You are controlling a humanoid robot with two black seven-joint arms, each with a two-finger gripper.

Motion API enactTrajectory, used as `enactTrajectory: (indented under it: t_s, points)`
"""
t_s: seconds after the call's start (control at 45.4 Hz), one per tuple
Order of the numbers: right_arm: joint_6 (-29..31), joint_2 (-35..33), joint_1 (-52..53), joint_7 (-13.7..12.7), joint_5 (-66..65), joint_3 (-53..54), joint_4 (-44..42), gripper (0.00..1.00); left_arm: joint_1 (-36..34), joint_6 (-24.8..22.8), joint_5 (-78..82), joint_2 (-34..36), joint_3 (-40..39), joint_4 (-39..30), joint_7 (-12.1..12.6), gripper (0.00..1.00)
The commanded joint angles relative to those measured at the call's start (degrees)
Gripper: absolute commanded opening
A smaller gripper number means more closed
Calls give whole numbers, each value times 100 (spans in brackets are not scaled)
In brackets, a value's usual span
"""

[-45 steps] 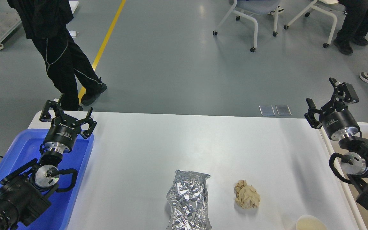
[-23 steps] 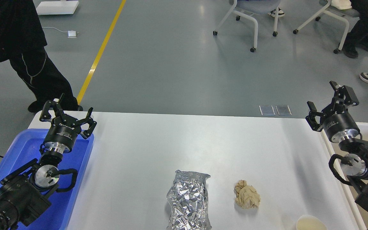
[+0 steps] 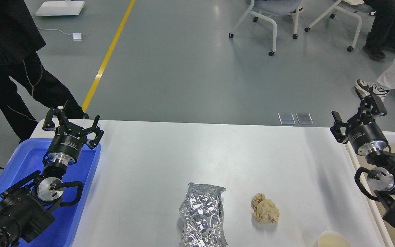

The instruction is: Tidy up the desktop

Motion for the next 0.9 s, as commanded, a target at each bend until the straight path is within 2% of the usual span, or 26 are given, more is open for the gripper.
enactTrajectory:
  t_s: [0.0,0.154,0.286,0.617,0.749,0.881]
  points:
    - [25,-173,-12,0,4,-44,4,100,-1,-1,0,0,0,-1,0,100]
    - [34,-287,-29,0,-5,-149,22,100,8,-1,0,0,0,-1,0,100]
    - [25,-612,32,-9,-14,-702,74,100,8,-1,0,0,0,-1,0,100]
    - [69,-2105,603,-27,-102,-2828,742,100,8,-1,0,0,0,-1,0,100]
    - [412,-2712,963,-27,-207,-3400,1164,100,-1,-1,0,0,0,-1,0,100]
    - [632,-3108,1166,-18,-996,-3735,1559,100,-1,-1,0,0,0,-1,0,100]
